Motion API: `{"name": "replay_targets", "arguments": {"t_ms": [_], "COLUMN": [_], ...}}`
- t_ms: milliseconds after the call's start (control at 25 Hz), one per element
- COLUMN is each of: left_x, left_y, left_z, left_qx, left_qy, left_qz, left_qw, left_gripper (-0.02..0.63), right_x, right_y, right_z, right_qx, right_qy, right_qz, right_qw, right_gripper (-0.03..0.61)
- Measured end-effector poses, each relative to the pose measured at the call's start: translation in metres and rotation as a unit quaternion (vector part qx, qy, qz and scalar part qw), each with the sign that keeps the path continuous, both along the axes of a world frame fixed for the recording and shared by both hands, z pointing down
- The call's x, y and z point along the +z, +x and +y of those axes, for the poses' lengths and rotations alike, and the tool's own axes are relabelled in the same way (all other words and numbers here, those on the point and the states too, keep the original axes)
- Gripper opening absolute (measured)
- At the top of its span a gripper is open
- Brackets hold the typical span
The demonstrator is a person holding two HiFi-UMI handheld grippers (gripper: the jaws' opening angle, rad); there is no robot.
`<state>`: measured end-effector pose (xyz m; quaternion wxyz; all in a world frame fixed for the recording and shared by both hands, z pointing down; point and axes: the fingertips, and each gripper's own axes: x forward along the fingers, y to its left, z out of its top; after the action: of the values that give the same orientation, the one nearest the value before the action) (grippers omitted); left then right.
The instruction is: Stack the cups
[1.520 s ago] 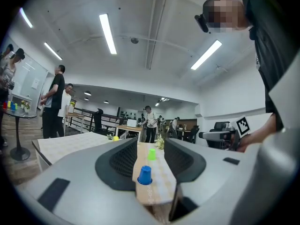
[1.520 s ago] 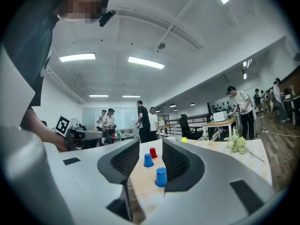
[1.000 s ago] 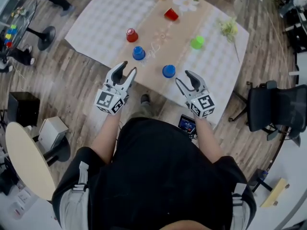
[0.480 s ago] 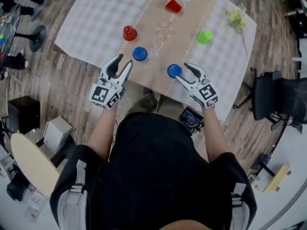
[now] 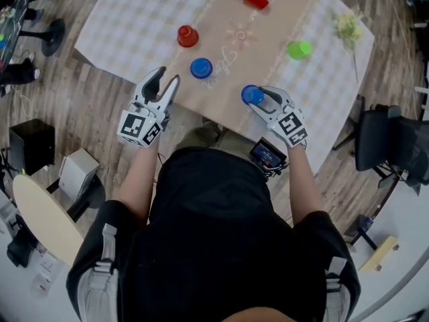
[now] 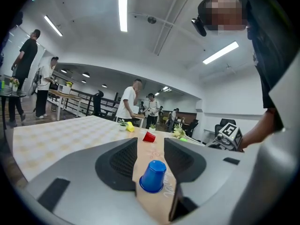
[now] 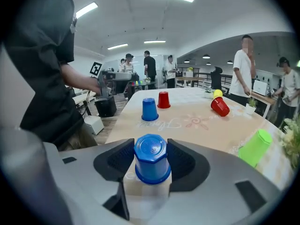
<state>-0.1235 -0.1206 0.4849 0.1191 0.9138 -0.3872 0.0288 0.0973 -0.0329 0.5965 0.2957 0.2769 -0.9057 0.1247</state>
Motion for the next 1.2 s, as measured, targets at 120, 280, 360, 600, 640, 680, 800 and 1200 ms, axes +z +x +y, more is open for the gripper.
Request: {"name": "replay_targets", "arguments": {"t_ms": [120,280,360,600,640,680,800,1200], "left_x": [0.006,0.006,0.006,0.005,0.004,0.003,0.003,0.008], "left_y": [-0.005,-0.006,-0.004,0.0,0.0,0.0,0.0,-0.005], "left_z": [-0.002,-0.003,-0.002,-0.002,-0.002,-0.001,0.002,0.009], "left_qx": [0.0,-0.001,0.002,0.005,0.003,0.001,0.002,-0.015], "left_qy": [-0.001,-0.003,-0.001,0.002,0.002,0.001,0.001,-0.013], "left_qz": [-0.002,-0.001,-0.002,0.002,0.003,0.005,0.006,0.009], "left_qw": [1.0,1.0,1.0,1.0,1.0,1.0,1.0,0.9998], "left_gripper": [0.161,0.161,0.161,0.161,0.161,0.161,0.161,0.161], "right_x": [-0.011,-0.028,-0.032,-0.026,-0.022,-0.018,-0.011,-0.002], "right_y": [-0.005,-0.019,-0.027,-0.055,-0.059,-0.062,-0.067,-0.086], "right_z": [-0.009,-0.032,-0.045,-0.065,-0.066,-0.067,-0.07,-0.077], "right_qx": [0.004,0.01,0.012,-0.002,-0.006,-0.01,-0.011,-0.031], "right_qy": [0.014,0.039,0.044,0.038,0.035,0.031,0.027,0.024], "right_qz": [-0.011,-0.029,-0.034,-0.034,-0.03,-0.027,-0.018,-0.018], "right_qw": [1.0,0.999,0.998,0.999,0.999,0.999,0.999,0.999], "right_gripper": [0.23,0.229,0.229,0.229,0.229,0.229,0.229,0.23]}}
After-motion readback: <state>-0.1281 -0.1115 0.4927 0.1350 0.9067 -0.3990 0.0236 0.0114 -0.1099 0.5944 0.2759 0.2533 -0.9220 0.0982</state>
